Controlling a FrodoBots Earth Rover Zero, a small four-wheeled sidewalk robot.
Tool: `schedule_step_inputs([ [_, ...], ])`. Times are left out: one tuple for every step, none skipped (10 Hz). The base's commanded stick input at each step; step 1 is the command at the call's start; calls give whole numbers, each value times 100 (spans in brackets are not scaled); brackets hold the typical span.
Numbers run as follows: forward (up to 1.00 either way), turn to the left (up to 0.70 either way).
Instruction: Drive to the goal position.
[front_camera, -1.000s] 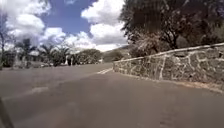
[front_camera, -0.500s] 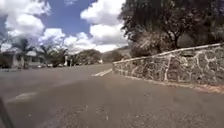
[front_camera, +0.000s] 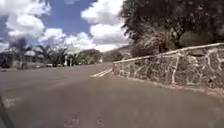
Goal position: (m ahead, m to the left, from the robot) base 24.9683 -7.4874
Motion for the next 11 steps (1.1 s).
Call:
schedule_step_inputs([
  [70,0],
  [70,0],
  [70,0],
  [70,0],
  [70,0],
  [70,7],
  [70,17],
  [70,0],
  [70,0],
  [70,0],
  [70,0],
])
